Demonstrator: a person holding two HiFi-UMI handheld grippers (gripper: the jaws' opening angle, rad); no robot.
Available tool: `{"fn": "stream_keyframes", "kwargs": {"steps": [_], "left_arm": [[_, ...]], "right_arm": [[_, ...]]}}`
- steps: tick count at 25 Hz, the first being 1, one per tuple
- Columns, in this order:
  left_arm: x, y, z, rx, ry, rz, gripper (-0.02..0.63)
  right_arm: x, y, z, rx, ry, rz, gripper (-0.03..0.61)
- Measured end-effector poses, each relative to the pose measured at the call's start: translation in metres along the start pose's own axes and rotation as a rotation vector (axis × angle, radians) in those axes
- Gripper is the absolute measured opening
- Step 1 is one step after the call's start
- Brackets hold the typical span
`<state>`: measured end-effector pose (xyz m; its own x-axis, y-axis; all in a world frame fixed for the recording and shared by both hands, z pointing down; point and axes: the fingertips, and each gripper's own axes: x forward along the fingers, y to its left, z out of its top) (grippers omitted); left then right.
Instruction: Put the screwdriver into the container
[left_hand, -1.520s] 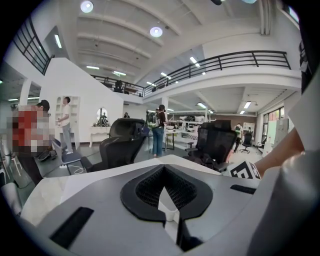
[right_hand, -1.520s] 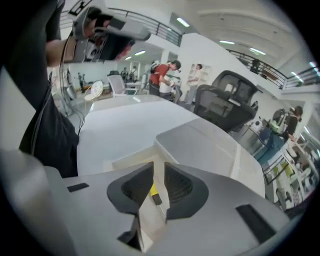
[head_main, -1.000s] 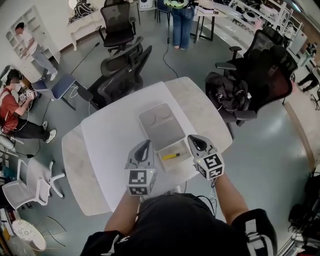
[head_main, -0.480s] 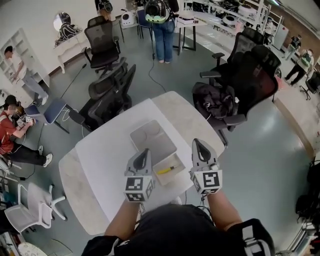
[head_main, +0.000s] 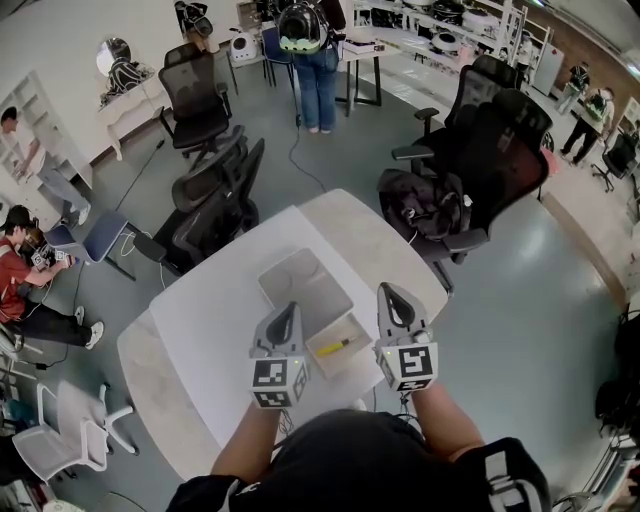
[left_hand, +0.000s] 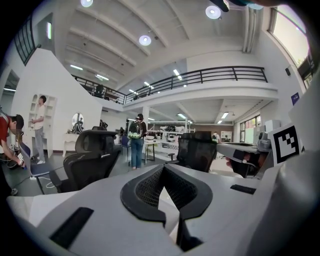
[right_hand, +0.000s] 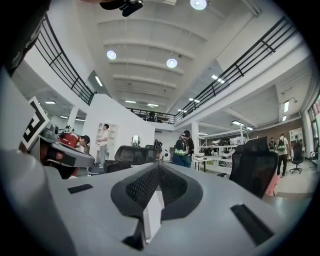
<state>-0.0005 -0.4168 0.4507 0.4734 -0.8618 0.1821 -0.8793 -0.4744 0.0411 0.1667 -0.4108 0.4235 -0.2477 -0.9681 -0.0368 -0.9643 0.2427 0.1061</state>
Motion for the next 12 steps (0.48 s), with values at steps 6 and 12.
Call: {"fn": "stream_keyframes", "kwargs": {"steps": [6,12], "left_arm": [[-0.003,0.003,-0.006,-0.009,0.008,0.004,0.006],[-0.008,0.001,-0.01,-0.017,0.017,0.002,0.006]], "right_arm": [[0.001,0.008,-0.007,-0.013,0.034,0.005,0.011],[-0.006,0.015,-0.007,-0.004,0.04,0.025,0.011]]}}
